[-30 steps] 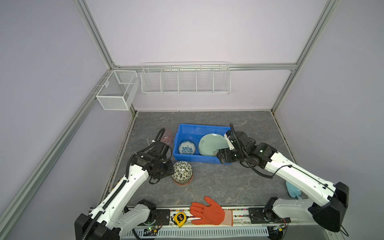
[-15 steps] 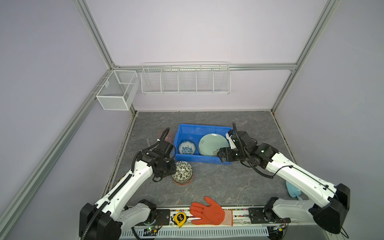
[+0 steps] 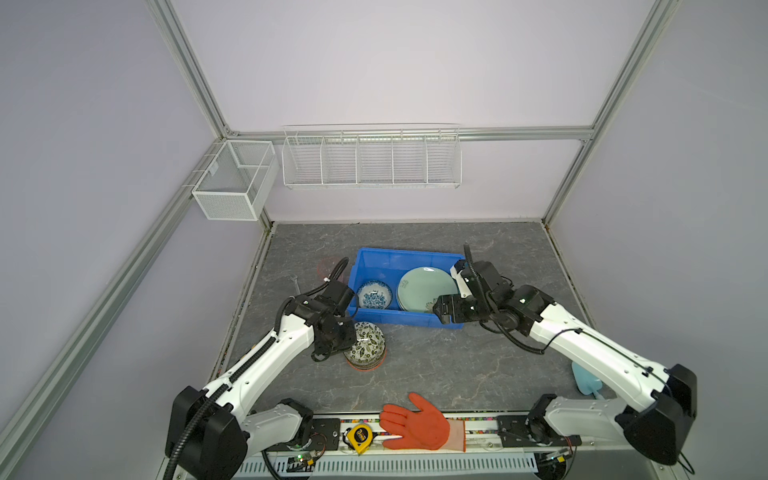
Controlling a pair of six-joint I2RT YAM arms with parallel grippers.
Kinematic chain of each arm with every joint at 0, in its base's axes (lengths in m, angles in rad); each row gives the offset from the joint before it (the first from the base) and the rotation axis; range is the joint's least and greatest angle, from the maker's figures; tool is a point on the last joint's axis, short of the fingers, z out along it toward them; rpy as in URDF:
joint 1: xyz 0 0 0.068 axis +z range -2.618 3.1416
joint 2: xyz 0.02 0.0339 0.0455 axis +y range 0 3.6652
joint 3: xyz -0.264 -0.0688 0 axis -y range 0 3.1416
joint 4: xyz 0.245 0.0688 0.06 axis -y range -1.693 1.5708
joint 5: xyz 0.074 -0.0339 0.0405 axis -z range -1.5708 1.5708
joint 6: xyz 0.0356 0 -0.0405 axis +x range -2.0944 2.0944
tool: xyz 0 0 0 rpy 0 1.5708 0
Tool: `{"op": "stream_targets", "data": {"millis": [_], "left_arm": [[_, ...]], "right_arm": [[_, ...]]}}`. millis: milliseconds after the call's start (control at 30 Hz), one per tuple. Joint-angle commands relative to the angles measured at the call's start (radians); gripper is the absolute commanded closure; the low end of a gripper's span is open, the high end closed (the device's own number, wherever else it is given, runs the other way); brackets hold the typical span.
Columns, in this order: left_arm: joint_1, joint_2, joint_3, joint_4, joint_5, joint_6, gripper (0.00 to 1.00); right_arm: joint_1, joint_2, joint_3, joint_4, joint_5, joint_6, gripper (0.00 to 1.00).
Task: Place the mixed dishes into the plastic bin
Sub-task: 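Close the left gripper on the rim of the leaf-pattern bowl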
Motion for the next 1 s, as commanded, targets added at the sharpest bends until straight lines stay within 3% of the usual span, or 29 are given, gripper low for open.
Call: {"op": "stream_targets", "data": {"millis": [0, 733, 967], "left_arm": [[-0.005, 0.003, 0.005, -0.003, -0.017, 0.007, 0.77], [-0.005, -0.043, 0.038, -0.033, -0.012, -0.009, 0.99], [-0.004, -0.065, 0.052, -0.04, 0.005, -0.021, 1.0]], "right_arm": [[-0.011, 0.006, -0.021, 0.011, -0.012, 0.014, 0.1], [-0.022, 0.003, -0.039, 0.012, -0.025, 0.021, 0.09], [-0.023, -0.014, -0.043, 0.007, -0.024, 0.025, 0.09]]}}
